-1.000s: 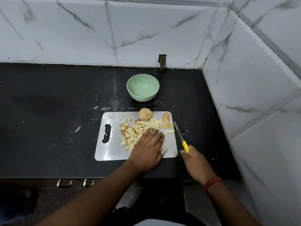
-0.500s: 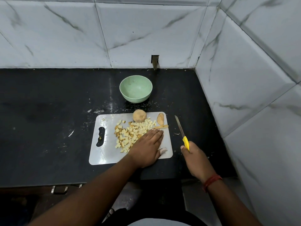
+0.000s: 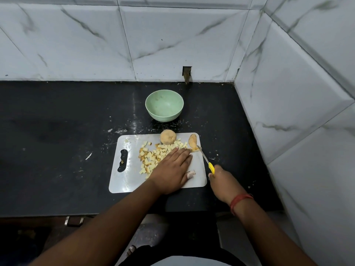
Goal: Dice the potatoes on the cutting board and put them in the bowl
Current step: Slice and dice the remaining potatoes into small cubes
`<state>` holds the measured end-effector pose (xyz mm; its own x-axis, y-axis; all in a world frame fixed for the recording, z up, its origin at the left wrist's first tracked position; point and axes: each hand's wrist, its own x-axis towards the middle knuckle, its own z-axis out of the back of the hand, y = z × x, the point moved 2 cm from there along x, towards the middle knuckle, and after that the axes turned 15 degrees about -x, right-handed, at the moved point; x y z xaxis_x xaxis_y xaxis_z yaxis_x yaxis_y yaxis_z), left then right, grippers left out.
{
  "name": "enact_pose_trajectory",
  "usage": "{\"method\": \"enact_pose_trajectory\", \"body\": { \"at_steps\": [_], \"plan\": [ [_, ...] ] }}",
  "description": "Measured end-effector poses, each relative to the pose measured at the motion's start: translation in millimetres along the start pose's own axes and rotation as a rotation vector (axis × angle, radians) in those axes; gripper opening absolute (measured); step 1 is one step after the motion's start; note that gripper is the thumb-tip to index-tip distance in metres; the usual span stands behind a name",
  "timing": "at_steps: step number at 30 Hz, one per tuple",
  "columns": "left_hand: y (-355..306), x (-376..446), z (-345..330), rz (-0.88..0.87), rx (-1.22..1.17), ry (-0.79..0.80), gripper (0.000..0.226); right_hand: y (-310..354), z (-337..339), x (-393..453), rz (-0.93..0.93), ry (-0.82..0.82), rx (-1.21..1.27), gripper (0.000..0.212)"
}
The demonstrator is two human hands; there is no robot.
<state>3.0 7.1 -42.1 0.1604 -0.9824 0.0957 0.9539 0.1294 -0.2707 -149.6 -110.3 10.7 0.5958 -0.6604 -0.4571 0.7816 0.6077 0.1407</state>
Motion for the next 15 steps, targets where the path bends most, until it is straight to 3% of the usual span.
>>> {"method": "enact_pose_trajectory", "body": {
  "at_steps": [5, 11, 15],
  "plan": [
    [-2.1, 16.2, -0.6, 0.098, 0.030, 0.112, 0.075, 0.8, -1.4, -1.1, -0.003, 0.055, -0.044, 0.023],
    [-10.0, 5.7, -9.2, 0.039, -0.001, 0.003, 0.070, -5.4, -10.0, -14.6, 0.020, 0.083, -0.017, 0.014],
    [-13.0, 1.5, -9.3, 0.094, -0.052, 0.009, 0.075, -4.9, -9.5, -14.5, 0.009, 0.094, -0.007, 0.015]
  ]
}}
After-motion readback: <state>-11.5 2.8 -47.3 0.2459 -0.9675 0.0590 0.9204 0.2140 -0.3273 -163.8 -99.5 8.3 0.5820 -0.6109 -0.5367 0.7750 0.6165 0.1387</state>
